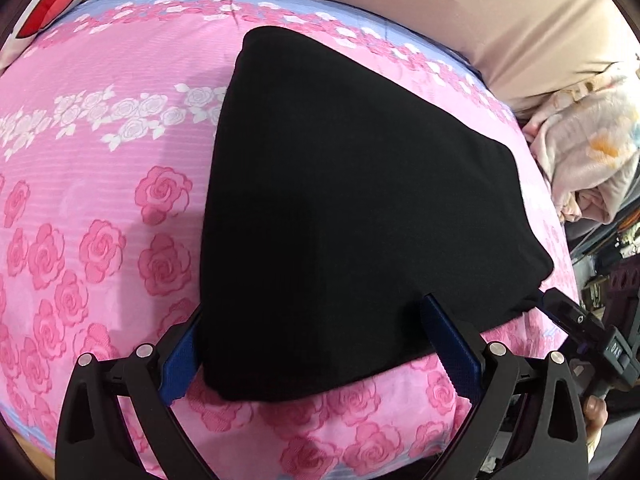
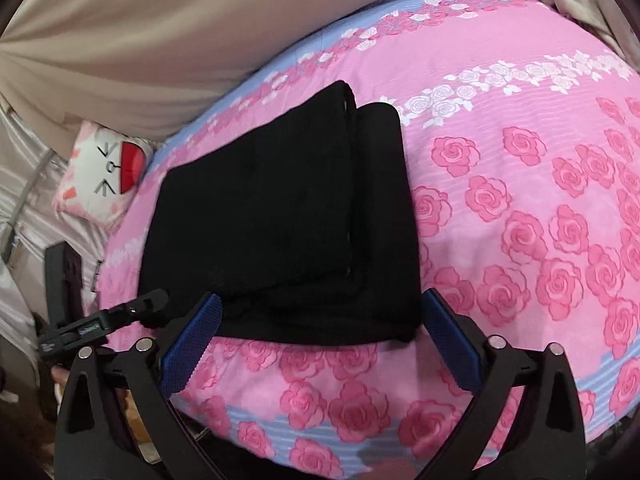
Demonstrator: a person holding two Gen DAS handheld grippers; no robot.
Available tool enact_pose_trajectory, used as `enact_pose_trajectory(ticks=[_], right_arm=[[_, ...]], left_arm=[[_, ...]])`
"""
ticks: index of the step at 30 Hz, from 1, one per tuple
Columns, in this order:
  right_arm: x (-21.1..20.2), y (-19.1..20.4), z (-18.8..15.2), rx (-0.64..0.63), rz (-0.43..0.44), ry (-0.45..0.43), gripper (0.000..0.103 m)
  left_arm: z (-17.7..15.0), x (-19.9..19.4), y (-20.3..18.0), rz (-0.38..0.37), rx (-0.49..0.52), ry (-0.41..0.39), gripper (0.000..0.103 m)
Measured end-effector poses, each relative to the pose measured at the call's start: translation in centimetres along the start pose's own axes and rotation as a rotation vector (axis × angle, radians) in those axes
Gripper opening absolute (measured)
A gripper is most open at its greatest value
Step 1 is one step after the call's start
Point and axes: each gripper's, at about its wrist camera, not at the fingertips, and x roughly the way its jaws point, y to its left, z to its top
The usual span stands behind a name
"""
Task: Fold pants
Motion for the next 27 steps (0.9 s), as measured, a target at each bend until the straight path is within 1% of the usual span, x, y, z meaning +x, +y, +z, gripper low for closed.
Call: enact_pose_trajectory(ticks=[4,7,9,11,14,16,20,21,23,27], right_arm=[[-0.4,-1.1,0.4,0.049,0.023,0.000,0.097],[-0.3,-2.3,1.0,0.093,0.061,0.017,0.097],[0.6,-3.0,1.7,0.120,0.119,0.050,0.098],[1.0,-2.9,2.5,0.115,0.154,0.059,0.098],[2.1,-3.0,3.6,0.114,0.234,0.078,0.098],[2.6,-3.1,4.2,0.100,0.270,0.086,0.098],[3.3,-3.3,5.4,0.078,0.402,0.133,0.098],[3.5,-3.3,5.5,0.070,0.418,0.141,0.098],[3.9,-3.0,5.8,0.047,0.428,0.160,0.098],[4.8,-2.1,6.5,0.009,0.387,0.199,0.098]], left_arm=[[0.9,0.2,0.6,-0.054,-0.055,0.016,0.098],[1.3,0.2,1.0,-0.079,-0.051,0.017,0.098],[2.0,0.5,1.1,-0.089,-0.039,0.022,0.098],[2.9,0.9,1.1,-0.115,-0.025,0.039,0.098],[4.0,1.3,1.3,-0.152,-0.026,0.065,0.098],[4.7,1.6,1.6,-0.192,-0.018,0.092,0.098],[5.4,1.8,2.5,-0.271,-0.013,0.140,0.098],[5.7,1.9,2.5,-0.288,-0.010,0.151,0.098],[6.3,2.4,2.2,-0.308,-0.005,0.166,0.098],[6.6,2.6,1.7,-0.305,0.013,0.178,0.098]])
